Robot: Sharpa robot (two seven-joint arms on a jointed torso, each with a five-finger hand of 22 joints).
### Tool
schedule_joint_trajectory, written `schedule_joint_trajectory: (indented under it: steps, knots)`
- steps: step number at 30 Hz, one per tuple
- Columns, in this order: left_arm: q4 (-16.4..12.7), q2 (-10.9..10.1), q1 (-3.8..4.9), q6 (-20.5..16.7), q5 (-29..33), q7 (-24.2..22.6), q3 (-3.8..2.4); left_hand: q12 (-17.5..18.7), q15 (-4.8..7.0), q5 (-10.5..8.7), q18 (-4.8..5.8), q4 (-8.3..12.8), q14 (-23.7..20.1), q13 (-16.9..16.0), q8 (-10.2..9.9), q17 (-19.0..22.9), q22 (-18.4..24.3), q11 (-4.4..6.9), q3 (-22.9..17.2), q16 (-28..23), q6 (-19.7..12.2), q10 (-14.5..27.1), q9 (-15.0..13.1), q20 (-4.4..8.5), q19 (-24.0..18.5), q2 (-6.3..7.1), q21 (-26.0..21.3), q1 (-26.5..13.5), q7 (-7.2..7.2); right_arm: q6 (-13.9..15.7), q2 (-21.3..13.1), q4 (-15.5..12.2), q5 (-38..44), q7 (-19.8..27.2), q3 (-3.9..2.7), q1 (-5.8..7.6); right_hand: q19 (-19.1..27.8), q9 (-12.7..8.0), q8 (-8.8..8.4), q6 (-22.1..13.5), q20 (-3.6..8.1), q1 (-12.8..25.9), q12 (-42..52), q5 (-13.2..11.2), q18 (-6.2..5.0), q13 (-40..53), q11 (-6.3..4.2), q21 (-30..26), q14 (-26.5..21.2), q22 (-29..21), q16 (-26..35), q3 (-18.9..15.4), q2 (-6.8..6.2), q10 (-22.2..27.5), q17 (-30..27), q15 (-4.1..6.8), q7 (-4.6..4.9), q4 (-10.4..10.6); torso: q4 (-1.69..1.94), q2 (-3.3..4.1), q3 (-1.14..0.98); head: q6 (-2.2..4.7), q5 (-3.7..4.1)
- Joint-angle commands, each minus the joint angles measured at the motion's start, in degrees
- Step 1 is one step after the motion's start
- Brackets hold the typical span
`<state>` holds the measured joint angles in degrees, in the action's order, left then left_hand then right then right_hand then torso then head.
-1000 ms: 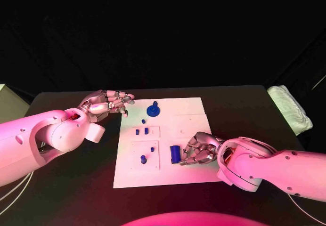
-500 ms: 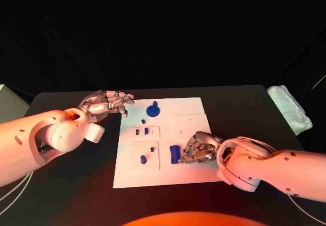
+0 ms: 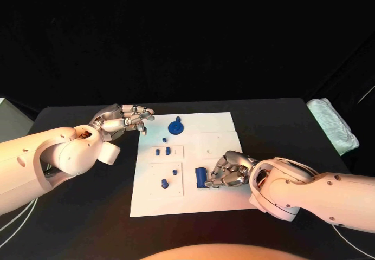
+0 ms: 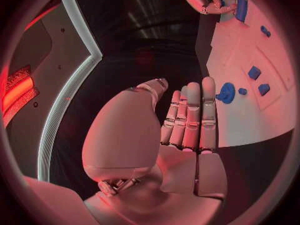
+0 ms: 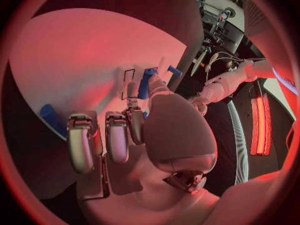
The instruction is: Assemble the parts on the task board
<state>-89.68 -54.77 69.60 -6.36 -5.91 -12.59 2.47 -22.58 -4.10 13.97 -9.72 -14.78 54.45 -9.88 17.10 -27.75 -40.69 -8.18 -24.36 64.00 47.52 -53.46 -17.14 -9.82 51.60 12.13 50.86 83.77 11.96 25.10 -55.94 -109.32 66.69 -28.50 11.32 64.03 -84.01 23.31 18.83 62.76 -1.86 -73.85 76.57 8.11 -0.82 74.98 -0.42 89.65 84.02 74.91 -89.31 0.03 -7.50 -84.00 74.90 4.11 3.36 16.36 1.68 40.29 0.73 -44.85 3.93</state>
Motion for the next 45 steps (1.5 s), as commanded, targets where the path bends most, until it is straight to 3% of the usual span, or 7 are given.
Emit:
schedule_joint_trajectory:
  steps: [1,5,9,15,19,28,45]
  knots:
    - [-0.08,0.10,0.02,1.05,0.18,-0.23,-0.03,-0.33,-0.23,0.04,-0.82,-0.35,0.14,-0.09,0.24,-0.09,0.09,-0.12,-0.15,-0.26,-0.31,0.42,0.09,-0.01,0.21,-0.28,-0.31,0.13,-0.03,0.31,-0.41,-0.53,0.22,1.37,0.01,-0.06,-5.99,-0.03,-0.07,0.22,0.37,-0.18,0.03,0.28,0.82,8.09,-0.58,0.35,5.81,15.09,-0.33,0.16,-0.55,-2.17,14.37,0.48,-0.02,-0.17,0.02,-0.01,0.01,0.11,0.04]
    - [-0.03,0.10,0.02,1.04,0.18,-0.25,-0.03,-0.33,-0.23,0.04,-0.82,-0.35,0.14,-0.09,0.24,-0.09,0.09,-0.12,-0.15,-0.26,-0.31,0.42,0.09,-0.01,0.21,-0.28,-0.31,0.13,-0.03,3.51,-1.71,-1.46,-2.34,5.59,0.01,-0.06,-5.99,-0.11,-0.27,-0.24,0.35,-0.81,0.08,0.29,0.82,8.15,-0.46,0.35,5.73,15.09,-0.15,0.44,-0.88,-2.13,14.03,0.42,0.16,-0.15,0.02,-0.06,0.01,0.12,0.17]
    - [0.03,0.13,0.02,1.02,0.20,-0.41,-0.03,-0.33,-0.23,0.04,-0.82,-0.35,0.14,-0.09,0.24,-0.09,0.09,-0.12,-0.15,-0.26,-0.31,0.42,0.09,-0.01,0.21,-0.28,-0.31,0.13,-0.03,6.98,-4.20,-2.84,-5.67,11.57,-0.02,0.18,-5.99,-0.52,-1.49,-2.63,-0.03,-2.70,0.22,0.27,0.82,8.36,0.32,0.35,5.63,15.09,0.08,1.37,-1.01,-1.98,13.59,-0.18,1.11,-0.28,-0.02,-0.17,0.08,0.28,0.48]
    - [-0.01,0.15,0.01,1.18,0.34,-1.29,-0.02,-0.46,-0.23,-0.02,-0.82,-0.46,0.12,-0.10,0.29,-0.12,0.11,-0.12,0.03,-0.29,-0.36,0.49,0.12,-0.01,0.22,-0.13,-0.36,0.20,-0.04,7.69,-9.43,-3.72,-6.57,14.16,-0.04,1.84,-5.99,-0.69,-2.13,-3.80,-0.37,-3.58,0.17,0.24,0.82,8.41,0.77,0.35,5.64,15.09,0.07,1.61,-1.40,-1.84,13.61,-0.58,1.62,-0.34,-0.03,-0.28,0.14,0.46,1.12]
    - [-0.28,-0.03,-0.01,1.42,0.48,-2.05,-0.02,-0.57,-0.24,-0.05,-0.81,-0.58,0.11,-0.13,0.35,-0.13,0.13,-0.09,0.21,-0.31,-0.30,0.40,0.11,-0.02,0.21,0.02,-0.39,0.09,-0.07,6.02,-13.34,-3.60,-3.30,12.87,-0.01,2.40,-5.99,-0.63,-2.01,-3.53,-0.43,-3.66,0.00,0.22,0.82,8.34,0.79,0.35,5.66,15.09,0.02,1.61,-1.52,-1.76,13.72,-0.63,1.59,-0.30,-0.12,-0.40,0.25,0.56,1.46]
    - [-0.62,-0.30,-0.61,1.57,0.80,-3.00,-0.01,-2.30,0.10,-0.08,-0.85,-1.10,0.21,-0.84,0.60,-0.29,0.25,0.43,1.07,-0.30,-0.18,-1.34,0.15,0.15,0.27,0.33,-0.60,-0.01,-0.47,3.38,-17.67,-3.58,5.71,6.35,0.14,2.26,-5.99,-0.26,-1.21,-1.94,-0.51,-3.17,-1.01,0.19,0.82,7.88,0.53,0.35,5.62,15.09,0.10,1.20,-2.27,-1.41,13.58,-0.50,1.20,0.17,-0.24,-0.36,0.07,0.78,2.13]
    - [-0.77,-0.45,-1.06,1.66,0.89,-2.91,-0.01,-2.46,0.13,-0.08,-0.85,-1.13,0.23,-0.91,0.62,-0.30,0.26,0.47,1.13,-0.30,-0.17,-1.43,0.15,0.18,0.28,0.32,-0.62,0.01,-0.49,1.47,-14.91,-1.81,11.95,-2.27,0.36,-0.37,-5.99,0.06,-0.63,-1.01,-0.37,-1.50,-1.66,0.23,0.82,7.57,0.20,0.35,5.55,15.09,0.26,0.74,-2.23,-1.26,13.30,-0.24,0.81,0.36,-0.05,-0.19,0.04,0.53,2.32]
